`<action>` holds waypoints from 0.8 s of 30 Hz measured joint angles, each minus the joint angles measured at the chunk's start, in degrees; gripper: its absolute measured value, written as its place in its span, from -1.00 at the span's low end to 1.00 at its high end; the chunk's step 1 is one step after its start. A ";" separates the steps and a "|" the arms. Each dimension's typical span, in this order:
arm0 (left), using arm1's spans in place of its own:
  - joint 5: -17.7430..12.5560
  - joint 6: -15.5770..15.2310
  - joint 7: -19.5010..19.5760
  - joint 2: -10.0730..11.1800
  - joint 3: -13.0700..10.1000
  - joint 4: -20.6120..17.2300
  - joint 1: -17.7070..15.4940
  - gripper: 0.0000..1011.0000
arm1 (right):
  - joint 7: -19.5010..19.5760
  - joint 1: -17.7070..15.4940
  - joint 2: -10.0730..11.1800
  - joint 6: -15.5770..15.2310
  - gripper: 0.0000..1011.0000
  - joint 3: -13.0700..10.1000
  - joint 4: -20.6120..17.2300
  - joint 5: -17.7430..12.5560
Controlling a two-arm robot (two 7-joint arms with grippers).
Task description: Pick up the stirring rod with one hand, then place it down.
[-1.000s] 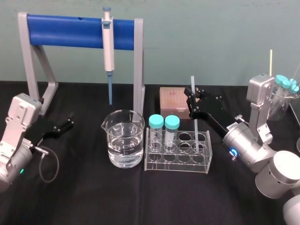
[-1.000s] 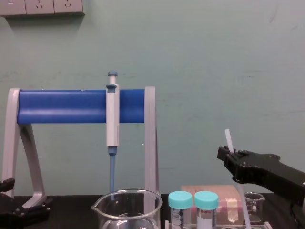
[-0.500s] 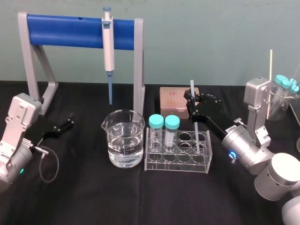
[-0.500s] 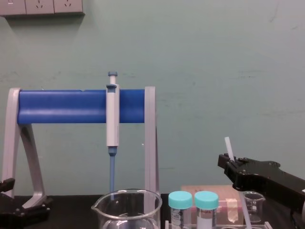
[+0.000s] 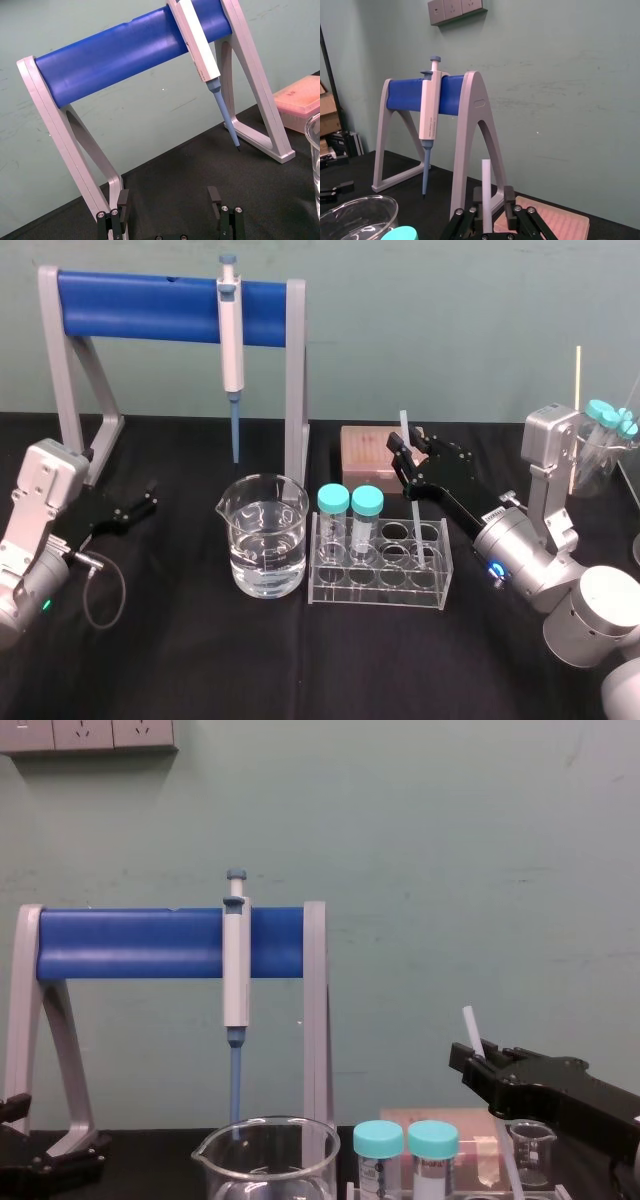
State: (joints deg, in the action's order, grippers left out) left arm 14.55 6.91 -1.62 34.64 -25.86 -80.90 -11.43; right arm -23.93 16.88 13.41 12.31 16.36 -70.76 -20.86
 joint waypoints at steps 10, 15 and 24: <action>0.00 0.00 0.00 0.00 0.00 0.00 0.00 0.98 | -0.06 0.01 0.01 0.02 0.17 0.00 -0.04 -0.07; 0.00 0.00 0.00 0.00 0.00 0.00 0.00 0.98 | -0.09 0.01 0.01 0.05 0.45 0.00 -0.04 -0.12; 0.00 0.00 0.00 0.00 0.00 0.00 0.00 0.98 | -0.14 0.01 0.01 0.09 0.93 0.00 -0.05 -0.14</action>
State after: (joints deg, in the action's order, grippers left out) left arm 14.55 6.91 -1.62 34.65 -25.86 -80.90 -11.43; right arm -24.07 16.88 13.42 12.40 16.36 -70.81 -21.00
